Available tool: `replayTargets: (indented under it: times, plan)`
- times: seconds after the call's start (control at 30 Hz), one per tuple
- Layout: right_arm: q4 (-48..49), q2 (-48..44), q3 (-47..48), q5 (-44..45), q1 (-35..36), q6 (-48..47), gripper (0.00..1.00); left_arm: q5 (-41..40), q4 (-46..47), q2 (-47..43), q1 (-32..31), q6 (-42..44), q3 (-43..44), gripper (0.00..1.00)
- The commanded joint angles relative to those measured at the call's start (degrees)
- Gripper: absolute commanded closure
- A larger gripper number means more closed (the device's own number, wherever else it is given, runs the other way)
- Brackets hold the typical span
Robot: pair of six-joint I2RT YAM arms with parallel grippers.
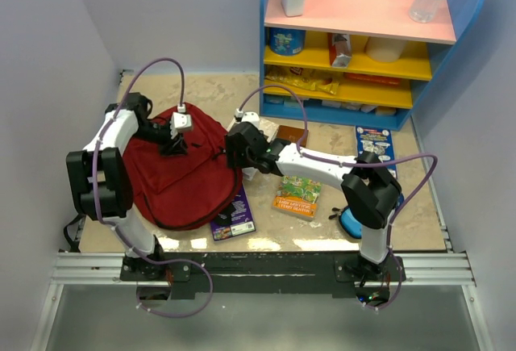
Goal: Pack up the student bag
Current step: Adjust the student bag at the center of the board.
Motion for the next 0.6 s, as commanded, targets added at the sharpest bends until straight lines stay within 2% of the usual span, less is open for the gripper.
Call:
replayTargets:
  times: [0.0, 0.13, 0.17, 0.27, 0.43, 0.57]
  plan:
    - [2.8, -1.6, -0.1, 0.3, 0.1, -1.1, 0.32, 3.2, 4.7, 1.2, 0.6, 11.9, 1.0, 0.69]
    - [2.5, -0.4, 0.7, -0.7, 0.1, -1.7, 0.43, 2.6, 6.2, 1.1, 0.4, 18.2, -0.1, 0.67]
    - [2.4, -0.2, 0.7, -0.9, 0.1, -1.8, 0.47, 2.5, 4.9, 1.2, 0.3, 22.0, 0.0, 0.66]
    - [2.2, -0.3, 0.5, -2.4, 0.1, -2.1, 0.50, 2.2, 2.4, 1.5, 0.1, 29.2, -0.4, 0.66]
    - [3.4, -1.1, -1.2, -4.2, 0.2, -1.6, 0.50, 0.4, 0.8, 3.6, -0.8, 32.5, 0.3, 0.64]
    - [3.6, -1.3, -1.7, -5.0, 0.3, -1.3, 0.50, 0.8, 5.8, 3.9, -1.7, 30.6, -1.0, 0.64]
